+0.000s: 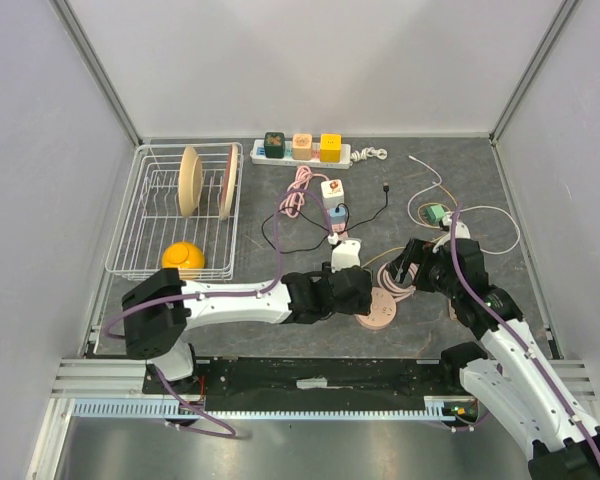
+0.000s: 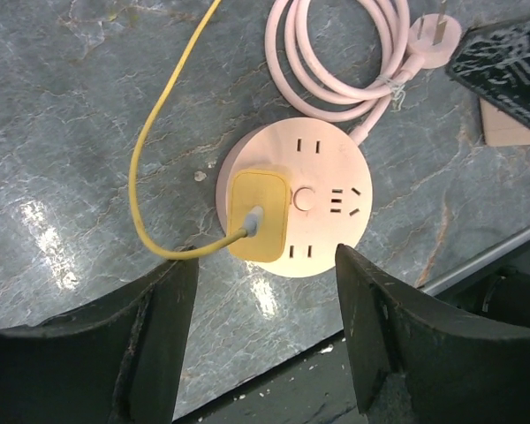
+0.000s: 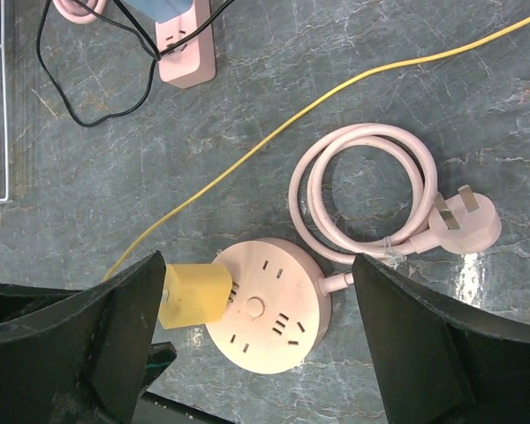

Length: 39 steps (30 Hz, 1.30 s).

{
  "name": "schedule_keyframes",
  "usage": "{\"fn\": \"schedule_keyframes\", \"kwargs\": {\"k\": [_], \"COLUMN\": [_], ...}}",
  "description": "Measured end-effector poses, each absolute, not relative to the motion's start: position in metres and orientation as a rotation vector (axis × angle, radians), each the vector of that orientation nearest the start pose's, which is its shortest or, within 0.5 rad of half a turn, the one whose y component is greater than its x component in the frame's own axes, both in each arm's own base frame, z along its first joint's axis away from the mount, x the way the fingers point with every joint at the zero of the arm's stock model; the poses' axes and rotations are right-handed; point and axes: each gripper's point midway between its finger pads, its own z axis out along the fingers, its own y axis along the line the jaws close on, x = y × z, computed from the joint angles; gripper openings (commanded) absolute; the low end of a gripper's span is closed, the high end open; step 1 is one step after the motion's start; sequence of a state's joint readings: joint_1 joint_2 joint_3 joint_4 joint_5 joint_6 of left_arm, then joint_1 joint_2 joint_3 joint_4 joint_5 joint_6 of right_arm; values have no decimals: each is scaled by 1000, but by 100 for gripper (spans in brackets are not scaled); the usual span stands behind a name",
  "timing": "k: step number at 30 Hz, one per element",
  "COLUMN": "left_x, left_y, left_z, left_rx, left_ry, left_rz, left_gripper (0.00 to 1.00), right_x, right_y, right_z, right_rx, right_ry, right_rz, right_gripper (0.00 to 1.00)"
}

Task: Insert the plug
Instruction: Press the plug into the socket.

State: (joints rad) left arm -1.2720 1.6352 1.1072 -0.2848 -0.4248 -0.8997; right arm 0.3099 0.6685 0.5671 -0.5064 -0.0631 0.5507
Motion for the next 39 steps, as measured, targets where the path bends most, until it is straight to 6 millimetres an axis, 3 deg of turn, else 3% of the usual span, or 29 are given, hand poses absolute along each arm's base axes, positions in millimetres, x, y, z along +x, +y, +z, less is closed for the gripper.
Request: {"fn": "schedule_keyframes", "kwargs": {"k": [9, 18, 30, 39], "left_x": [172, 179, 183, 187], "left_y": [-402, -404, -411, -413], "left_z": [85, 86, 70, 69], "left_rx": [239, 216, 261, 292], "left_ry": [2368, 2339, 2339, 2323], "left_rz": [-541, -535, -488, -464], "left_gripper": [68, 66, 59, 50], "right_x": [229, 229, 227, 226], "right_y": [108, 108, 109, 109], "right_z": [141, 140, 134, 132], "right_rx": [223, 218, 217, 215], "right_ry": [2210, 2207, 2217, 2217], "right_rz": [552, 554, 556, 560], "right_gripper": [94, 94, 93, 93]}}
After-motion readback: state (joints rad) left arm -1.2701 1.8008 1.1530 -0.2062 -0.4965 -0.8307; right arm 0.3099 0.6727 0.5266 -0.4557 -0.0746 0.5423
